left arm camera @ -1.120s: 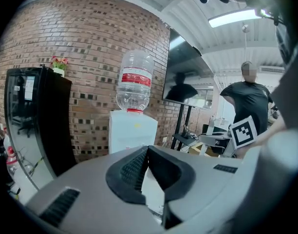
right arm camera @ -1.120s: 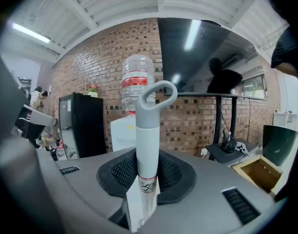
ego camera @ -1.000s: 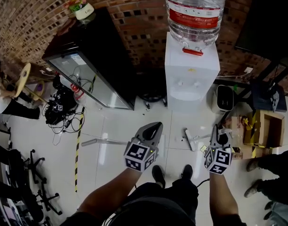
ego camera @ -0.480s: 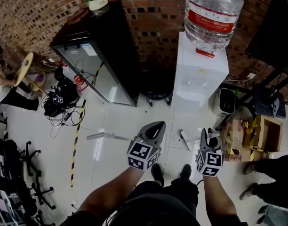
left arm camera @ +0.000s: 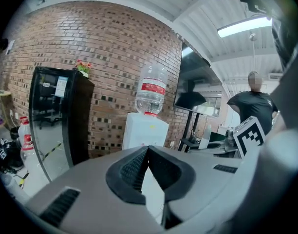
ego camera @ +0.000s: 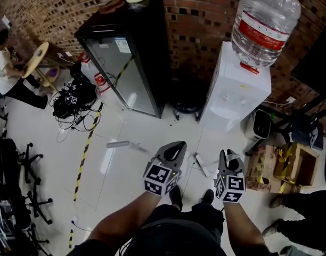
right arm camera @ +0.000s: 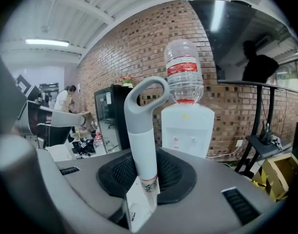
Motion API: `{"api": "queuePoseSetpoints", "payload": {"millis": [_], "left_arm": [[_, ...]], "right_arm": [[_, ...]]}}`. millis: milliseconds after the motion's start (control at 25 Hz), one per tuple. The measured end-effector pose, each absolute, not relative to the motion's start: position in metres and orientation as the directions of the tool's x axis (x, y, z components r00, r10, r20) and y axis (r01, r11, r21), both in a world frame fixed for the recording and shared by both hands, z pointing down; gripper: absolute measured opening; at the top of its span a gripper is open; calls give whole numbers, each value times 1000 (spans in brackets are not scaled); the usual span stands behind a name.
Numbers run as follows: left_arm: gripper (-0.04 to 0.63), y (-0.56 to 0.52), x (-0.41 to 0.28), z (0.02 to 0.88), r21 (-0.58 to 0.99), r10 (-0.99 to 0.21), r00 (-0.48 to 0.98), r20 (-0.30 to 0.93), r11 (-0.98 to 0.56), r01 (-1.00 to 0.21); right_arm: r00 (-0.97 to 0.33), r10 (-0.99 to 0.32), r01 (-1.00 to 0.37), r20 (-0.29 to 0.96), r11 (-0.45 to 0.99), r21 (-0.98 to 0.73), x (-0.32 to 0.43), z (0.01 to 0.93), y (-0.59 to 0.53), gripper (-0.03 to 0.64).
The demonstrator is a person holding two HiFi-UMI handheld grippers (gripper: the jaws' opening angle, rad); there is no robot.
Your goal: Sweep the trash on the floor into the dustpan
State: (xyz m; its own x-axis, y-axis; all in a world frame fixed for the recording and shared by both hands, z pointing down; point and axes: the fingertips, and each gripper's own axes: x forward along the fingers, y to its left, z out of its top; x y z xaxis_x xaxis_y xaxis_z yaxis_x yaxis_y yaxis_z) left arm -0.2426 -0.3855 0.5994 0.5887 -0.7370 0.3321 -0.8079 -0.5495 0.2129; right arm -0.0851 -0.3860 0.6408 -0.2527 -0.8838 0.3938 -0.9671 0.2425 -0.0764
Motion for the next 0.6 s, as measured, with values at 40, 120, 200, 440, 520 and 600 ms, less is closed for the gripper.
{"api": "queuePoseSetpoints", "payload": {"millis": [40,120,200,440,520,600], "left_arm": [[8,-381,-251,601,215,-742,580,335,-539,-814],[8,-373,-265,602,218,-755,562,337,-518,-827],[8,-366,-277,600,228,-769,545,332,-496,-838],[8,-348,-304,593,221,-792,520,320,-471,-854],[8,-342,-311,592,219,-797,514,317,-466,-857],[8,-337,-315,591,212,-797,515,314,-470,-857]], "right_arm": [[-268,-878,-963,396,258,-79,-96,641,-384,97],[-295,-867,-955,401,283,-90,-114,640,-380,98],[-311,-860,-950,404,290,-115,-127,638,-376,100],[-311,-862,-947,399,250,-200,-153,632,-368,99],[-310,-865,-947,394,242,-213,-161,629,-365,98],[-299,-872,-949,388,229,-217,-165,625,-362,98]]}}
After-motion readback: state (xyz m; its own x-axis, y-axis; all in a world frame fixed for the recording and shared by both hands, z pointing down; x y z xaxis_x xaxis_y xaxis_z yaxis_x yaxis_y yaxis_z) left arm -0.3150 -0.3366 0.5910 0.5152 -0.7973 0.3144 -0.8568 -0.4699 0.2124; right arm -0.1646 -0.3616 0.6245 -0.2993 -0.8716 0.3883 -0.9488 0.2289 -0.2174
